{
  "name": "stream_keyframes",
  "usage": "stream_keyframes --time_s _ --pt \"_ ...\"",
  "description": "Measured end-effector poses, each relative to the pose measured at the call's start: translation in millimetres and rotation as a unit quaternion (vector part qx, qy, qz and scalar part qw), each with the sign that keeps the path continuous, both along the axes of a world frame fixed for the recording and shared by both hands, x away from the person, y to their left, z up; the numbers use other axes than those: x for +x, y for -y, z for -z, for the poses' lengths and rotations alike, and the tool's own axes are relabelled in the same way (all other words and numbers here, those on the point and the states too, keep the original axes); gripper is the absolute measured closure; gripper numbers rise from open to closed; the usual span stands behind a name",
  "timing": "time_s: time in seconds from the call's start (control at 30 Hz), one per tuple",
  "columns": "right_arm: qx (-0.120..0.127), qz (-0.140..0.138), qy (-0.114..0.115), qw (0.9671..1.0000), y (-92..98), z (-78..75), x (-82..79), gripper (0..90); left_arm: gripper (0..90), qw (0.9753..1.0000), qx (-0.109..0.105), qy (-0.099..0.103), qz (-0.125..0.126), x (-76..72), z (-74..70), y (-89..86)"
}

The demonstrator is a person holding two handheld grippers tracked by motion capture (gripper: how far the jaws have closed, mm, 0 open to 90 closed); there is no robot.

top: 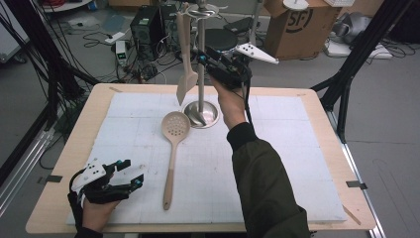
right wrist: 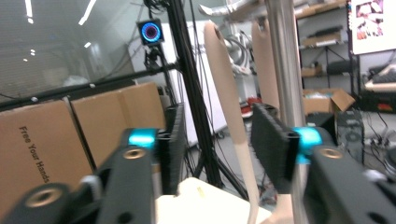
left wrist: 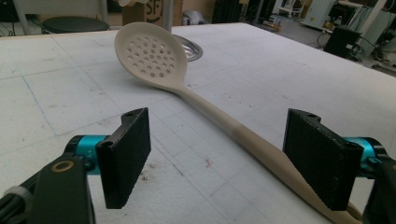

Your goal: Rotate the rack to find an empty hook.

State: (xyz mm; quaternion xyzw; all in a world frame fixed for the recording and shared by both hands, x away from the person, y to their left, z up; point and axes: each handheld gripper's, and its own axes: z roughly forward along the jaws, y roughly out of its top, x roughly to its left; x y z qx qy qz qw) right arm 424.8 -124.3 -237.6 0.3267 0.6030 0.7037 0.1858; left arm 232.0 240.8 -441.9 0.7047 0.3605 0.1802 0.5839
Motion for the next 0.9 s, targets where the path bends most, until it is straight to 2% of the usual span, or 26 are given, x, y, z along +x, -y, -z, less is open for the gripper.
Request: stream_keyframes --time_s 0.17,0.47,0.63,0.8,0.9 --pt "0.003 -0.006 0.002 1.0000 1.0 5.4 -3.7 49.0 24.0 1.0000 0.000 0.000 0.000 -0.5 -0.4 -0.1" --pt "0.003 -0.021 -0.009 0.9997 4.2 17.9 -13.4 44.9 24.0 1.0000 0.003 0.001 0.001 -0.7 -0.3 0.3" --pt "-0.010 -0.033 -0.015 0.9993 2.8 25.6 -19.2 44.3 24.0 1.0000 0.003 0.000 0.002 -1.0 -0.3 1.7" --pt "-0.008 -0.042 -0.017 0.9989 0.2 34.6 -27.5 42.8 24.0 1.0000 0.003 0.001 0.001 -1.9 -0.8 1.5" --pt "-0.016 -0.044 -0.021 0.9987 -0.7 41.4 -31.1 43.1 24.0 1.0000 0.004 0.003 0.001 -1.9 -0.9 0.6"
